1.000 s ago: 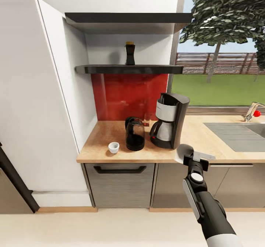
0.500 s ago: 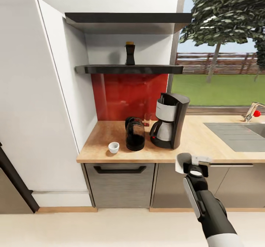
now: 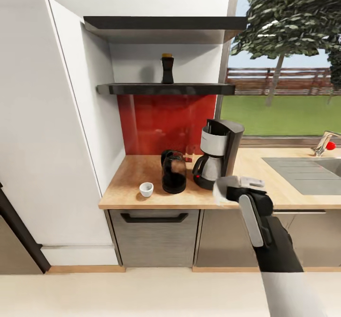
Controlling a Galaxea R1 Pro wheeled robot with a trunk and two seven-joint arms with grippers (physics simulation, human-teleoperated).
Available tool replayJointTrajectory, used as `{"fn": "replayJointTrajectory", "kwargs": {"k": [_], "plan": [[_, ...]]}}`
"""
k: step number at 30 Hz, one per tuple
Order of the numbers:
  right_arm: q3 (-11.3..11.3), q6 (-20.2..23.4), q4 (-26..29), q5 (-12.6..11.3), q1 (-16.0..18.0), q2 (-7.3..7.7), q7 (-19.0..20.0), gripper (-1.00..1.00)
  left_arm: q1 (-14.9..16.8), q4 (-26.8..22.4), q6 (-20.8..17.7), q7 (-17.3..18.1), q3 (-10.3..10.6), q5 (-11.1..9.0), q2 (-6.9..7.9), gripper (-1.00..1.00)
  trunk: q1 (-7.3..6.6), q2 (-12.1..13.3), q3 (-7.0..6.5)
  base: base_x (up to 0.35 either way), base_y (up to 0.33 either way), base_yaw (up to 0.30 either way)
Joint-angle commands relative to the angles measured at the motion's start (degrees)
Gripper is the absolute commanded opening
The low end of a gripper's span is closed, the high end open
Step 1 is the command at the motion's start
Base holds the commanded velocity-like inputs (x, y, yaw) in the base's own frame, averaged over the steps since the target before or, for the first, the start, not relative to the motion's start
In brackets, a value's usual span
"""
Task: Set up a coffee station on the kitchen countertop: keep the coffee maker on the countertop, move the bottle of coffee from the kitchen shelf to the counter next to the coffee maker, place a paper coffee filter on top of the coffee maker, put the saucer next to the coffee maker with the coffee cup on the saucer, and place the electric kettle next to the coffee maker.
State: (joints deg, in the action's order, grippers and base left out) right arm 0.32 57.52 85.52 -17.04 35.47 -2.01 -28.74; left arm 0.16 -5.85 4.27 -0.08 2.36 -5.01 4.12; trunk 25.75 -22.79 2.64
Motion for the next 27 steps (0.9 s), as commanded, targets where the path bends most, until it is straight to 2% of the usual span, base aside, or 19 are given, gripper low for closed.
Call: {"fn": "replayJointTrajectory", "kwargs": {"k": [1, 3, 6, 8, 13, 15, 16, 21, 24, 27], "plan": [[0.0, 1.2, 0.1, -2.9, 3.3, -0.06, -0.7, -1.00, 0.0, 0.0, 0.1, 0.0, 0.3, -0.5, 0.01, 1.00, 0.03, -0.1, 0.14, 0.000, 0.000, 0.000], [0.0, 1.9, -0.3, -5.6, 9.5, -0.51, -0.7, -1.00, 0.0, -0.1, 0.1, 0.0, 0.3, -0.5, 0.01, 1.00, 0.03, -0.1, 0.14, 0.000, 0.000, 0.000], [0.0, 2.3, -0.4, -7.2, 12.9, -1.38, -0.7, -1.00, 0.0, -0.1, 0.1, 0.0, 0.3, -0.4, 0.01, 1.00, 0.03, -0.1, 0.14, 0.000, 0.000, 0.000], [0.0, 2.5, -0.9, -7.7, 16.4, -1.66, -0.7, -1.00, 0.0, -0.1, 0.1, 0.0, 0.3, -0.4, 0.01, 1.00, 0.03, -0.1, 0.14, 0.000, 0.000, 0.000], [0.0, 2.5, -8.5, -8.1, 25.8, -2.53, -0.7, -1.00, 0.0, -0.1, 0.1, 0.1, 0.4, -0.4, 0.01, 1.00, 0.03, -0.1, 0.14, 0.000, 0.000, 0.000], [0.0, 2.5, -10.6, -8.1, 28.3, -2.60, -0.7, -1.00, 0.0, -0.1, 0.1, 0.1, 0.3, -0.4, 0.01, 1.00, 0.03, -0.1, 0.14, 0.000, 0.000, 0.000], [0.0, 2.5, -13.7, -8.1, 31.4, -2.63, -0.7, -1.00, 0.1, -0.2, 0.2, 0.1, 0.3, -0.4, 0.01, 1.00, 0.03, -0.1, 0.14, 0.000, 0.000, 0.000], [0.0, 2.5, -19.1, -8.1, 34.5, -2.63, -0.7, -1.00, 0.1, -0.2, 0.1, 0.1, 0.3, -0.4, 0.01, 1.00, 0.03, -0.1, 0.14, 0.000, 0.000, 0.000], [0.0, 2.5, -23.3, -8.1, 38.2, -2.61, -0.7, -1.00, 0.1, -0.2, 0.1, 0.1, 0.3, -0.4, 0.01, 1.00, 0.03, -0.1, 0.14, 0.000, 0.000, 0.000], [0.0, 2.5, -30.0, -8.0, 42.0, -2.62, -0.7, -1.00, 0.1, -0.2, 0.1, 0.1, 0.3, -0.4, 0.01, 1.00, 0.03, -0.1, 0.14, 0.000, 0.000, 0.000]]}}
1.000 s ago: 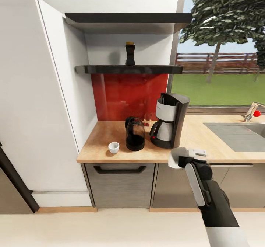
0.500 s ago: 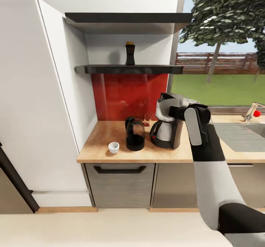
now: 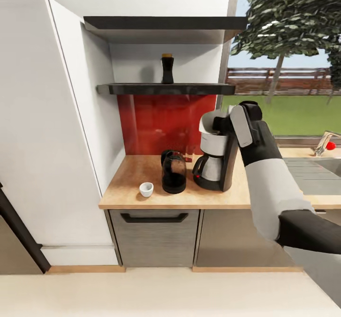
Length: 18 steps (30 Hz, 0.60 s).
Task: Set up a coffee station on the kitchen countertop: keep the coffee maker on the countertop, move the bottle of coffee from the kitchen shelf to the counter next to the coffee maker, place a paper coffee filter on top of the coffee maker, put the saucer next to the coffee maker with the coffee cup on the saucer, and place the electric kettle next to the coffee maker.
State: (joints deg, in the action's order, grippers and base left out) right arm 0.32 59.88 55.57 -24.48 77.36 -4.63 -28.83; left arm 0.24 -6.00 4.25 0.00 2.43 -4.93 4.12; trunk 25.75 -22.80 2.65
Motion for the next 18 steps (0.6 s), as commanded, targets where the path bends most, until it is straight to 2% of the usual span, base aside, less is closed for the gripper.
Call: {"fn": "replayJointTrajectory", "kwargs": {"k": [1, 2, 4, 5, 6, 10, 18], "plan": [[0.0, 0.1, -2.7, -0.6, 3.2, 0.02, -0.7, -1.00, 0.0, 0.0, 0.1, 0.0, 0.3, -0.5, 0.01, 1.00, 0.04, -0.1, 0.13, 0.000, 0.000, 0.000], [0.0, 0.1, -3.8, -0.6, 4.2, 0.02, -0.7, -1.00, 0.0, 0.0, 0.1, 0.0, 0.3, -0.5, 0.01, 1.00, 0.04, -0.1, 0.13, 0.000, 0.000, 0.000], [0.0, 0.1, -10.6, -0.6, 8.1, 0.05, -0.7, -1.00, 0.0, 0.0, 0.1, 0.0, 0.3, -0.5, 0.01, 1.00, 0.04, -0.1, 0.13, 0.000, 0.000, 0.000], [0.0, 0.1, -11.3, -0.6, 8.8, 0.05, -0.7, -1.00, 0.0, 0.0, 0.1, 0.0, 0.3, -0.5, 0.01, 1.00, 0.04, -0.1, 0.13, 0.000, 0.000, 0.000], [0.0, 0.1, -13.9, -0.5, 11.7, 0.06, -0.7, -1.00, 0.0, 0.0, 0.1, -0.1, 0.3, -0.5, 0.01, 1.00, 0.04, -0.1, 0.13, 0.000, 0.000, 0.000], [-0.1, 0.1, -15.9, -0.5, 13.1, 0.06, -0.8, -1.00, 0.0, 0.0, 0.0, -0.1, 0.3, -0.5, 0.01, 1.00, 0.04, -0.1, 0.13, 0.000, 0.000, 0.000], [-0.2, 0.1, -16.6, -0.4, 13.3, 0.16, -0.9, -1.00, 0.0, 0.3, 0.0, -0.2, 0.4, -0.5, -0.06, 1.00, 0.04, -0.1, 0.13, 0.000, 0.000, 0.000]]}}
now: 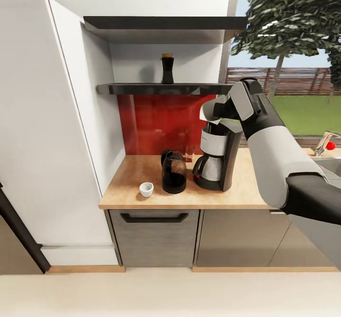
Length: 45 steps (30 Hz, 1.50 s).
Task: Set up a coffee station on the kitchen countertop: keep the coffee maker on the countertop, move the bottle of coffee from the kitchen shelf to the counter next to the coffee maker, place a paper coffee filter on top of the coffee maker, put the saucer next to the coffee maker with the coffee cup on the saucer, and place the electric kettle next to the coffee maker.
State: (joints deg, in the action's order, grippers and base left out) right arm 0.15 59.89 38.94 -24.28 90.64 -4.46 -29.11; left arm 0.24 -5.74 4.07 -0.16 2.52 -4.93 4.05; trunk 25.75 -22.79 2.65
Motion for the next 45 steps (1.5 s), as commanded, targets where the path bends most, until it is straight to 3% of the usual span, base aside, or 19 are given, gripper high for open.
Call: {"fn": "replayJointTrajectory", "kwargs": {"k": [1, 10, 14, 18, 31, 45], "plan": [[0.0, 0.1, 0.0, -0.6, 0.1, -0.01, -0.6, -1.00, 0.0, 0.0, 0.1, 0.0, 0.3, -0.5, 0.01, 1.00, 0.04, -0.1, 0.13, 0.000, 0.000, 0.000], [-0.2, 0.1, -0.4, -0.7, 0.0, -0.03, -0.5, -1.00, 0.0, 0.0, 0.1, -0.1, 0.1, -0.6, -0.01, 1.00, 0.04, -0.1, 0.13, 0.011, 0.000, 0.000], [-0.3, 0.1, -5.9, -0.7, 0.0, 0.04, -0.5, -1.00, 0.0, 0.0, 0.1, 0.0, 0.2, -0.6, -0.01, 1.00, 0.04, -0.1, 0.13, 0.148, 0.110, 0.000], [-0.3, 0.1, -7.3, -0.7, 0.0, 0.06, -0.5, -1.00, 0.0, 0.0, 0.1, 0.0, 0.2, -0.6, -0.01, 1.00, 0.04, -0.1, 0.13, 0.121, 0.108, 0.000], [-0.3, 0.1, -7.3, -0.7, 0.0, 0.06, -0.5, -1.00, 0.0, -0.1, 0.1, 0.0, 0.2, -0.6, -0.01, 1.00, 0.04, -0.1, 0.13, 0.045, 0.004, -0.007], [-0.3, 0.1, -7.1, -0.7, 0.0, 0.06, -0.5, -1.00, 0.0, -0.1, 0.1, 0.0, 0.2, -0.6, -0.01, 1.00, 0.04, -0.1, 0.13, 0.036, 0.024, -0.183]]}}
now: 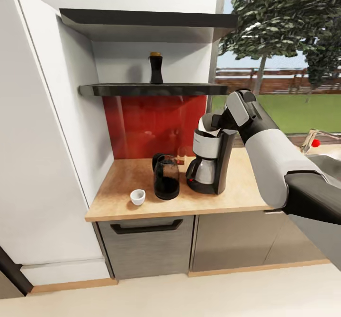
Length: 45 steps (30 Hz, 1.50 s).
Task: Set up a coffee station on the kitchen countertop: keep the coffee maker on the countertop, move the bottle of coffee from the kitchen shelf to the counter next to the coffee maker, place a paper coffee filter on top of the coffee maker, put the saucer next to the coffee maker with the coffee cup on the saucer, and place the electric kettle next to the coffee maker.
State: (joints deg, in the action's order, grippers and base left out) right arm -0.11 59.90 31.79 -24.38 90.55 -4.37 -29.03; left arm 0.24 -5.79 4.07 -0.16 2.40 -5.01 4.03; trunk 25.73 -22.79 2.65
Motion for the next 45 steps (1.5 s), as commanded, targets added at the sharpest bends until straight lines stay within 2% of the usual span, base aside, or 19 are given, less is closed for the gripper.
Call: {"fn": "replayJointTrajectory", "kwargs": {"k": [1, 38, 45], "plan": [[0.0, 0.1, 0.0, -0.6, 0.1, -0.02, -0.6, -1.00, 0.0, 0.0, 0.1, 0.0, 0.3, -0.5, 0.01, 1.00, 0.05, -0.1, 0.13, 0.199, 0.170, -0.023], [0.0, 0.1, 0.0, -0.6, 0.1, -0.02, -0.6, -1.00, 0.0, 0.0, 0.1, 0.0, 0.3, -0.5, -0.16, 1.00, 0.05, -0.1, 0.47, 0.083, 0.021, -0.016], [0.0, 0.1, 0.0, -0.6, 0.1, -0.02, -0.6, -1.00, 0.0, 0.0, 0.1, -0.1, 0.3, -0.5, -0.16, 1.00, 0.05, -0.1, 0.47, 0.222, 0.128, 0.000]]}}
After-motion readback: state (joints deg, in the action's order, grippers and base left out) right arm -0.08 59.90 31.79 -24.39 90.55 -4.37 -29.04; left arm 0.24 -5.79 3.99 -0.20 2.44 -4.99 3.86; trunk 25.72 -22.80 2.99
